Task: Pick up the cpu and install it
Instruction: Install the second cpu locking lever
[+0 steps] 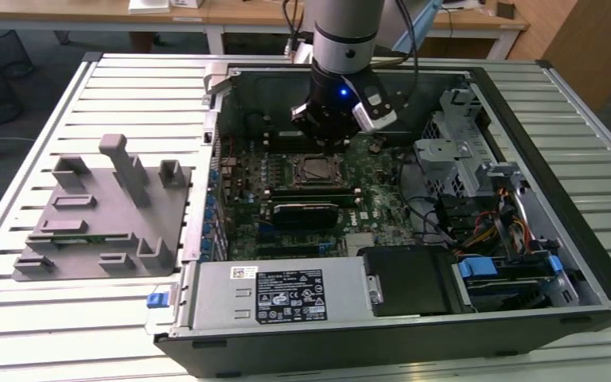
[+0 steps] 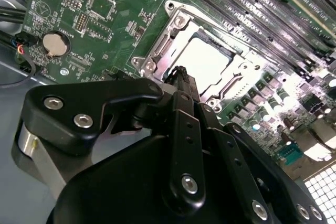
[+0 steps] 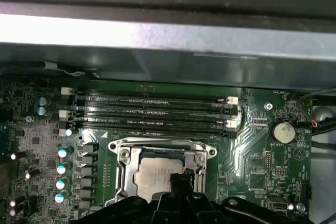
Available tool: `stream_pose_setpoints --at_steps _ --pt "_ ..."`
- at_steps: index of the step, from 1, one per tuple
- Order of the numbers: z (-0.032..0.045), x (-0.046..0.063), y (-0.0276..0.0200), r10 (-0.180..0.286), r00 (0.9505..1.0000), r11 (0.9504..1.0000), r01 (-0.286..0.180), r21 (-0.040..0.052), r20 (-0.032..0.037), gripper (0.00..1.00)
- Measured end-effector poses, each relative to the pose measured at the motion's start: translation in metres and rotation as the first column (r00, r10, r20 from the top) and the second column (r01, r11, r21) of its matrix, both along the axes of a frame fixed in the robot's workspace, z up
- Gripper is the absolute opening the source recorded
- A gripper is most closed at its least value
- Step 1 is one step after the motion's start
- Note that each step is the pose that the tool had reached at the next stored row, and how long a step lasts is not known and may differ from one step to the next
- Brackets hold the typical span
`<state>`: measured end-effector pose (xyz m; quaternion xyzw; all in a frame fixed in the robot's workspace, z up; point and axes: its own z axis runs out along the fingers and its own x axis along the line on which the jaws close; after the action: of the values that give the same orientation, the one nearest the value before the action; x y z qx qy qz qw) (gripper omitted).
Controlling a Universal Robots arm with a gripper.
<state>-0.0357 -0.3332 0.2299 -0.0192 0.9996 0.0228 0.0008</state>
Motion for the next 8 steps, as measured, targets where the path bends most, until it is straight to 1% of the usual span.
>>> stream_pose_setpoints --at_steps 5,8 --pt "0.0073 0.0000 -0.0005 0.000 1.0000 1.0000 0.000 -0.0001 0.0000 0.11" --pt "0.0096 0.0000 -0.0010 0.000 1.0000 1.0000 0.000 0.0001 0.0000 0.11"
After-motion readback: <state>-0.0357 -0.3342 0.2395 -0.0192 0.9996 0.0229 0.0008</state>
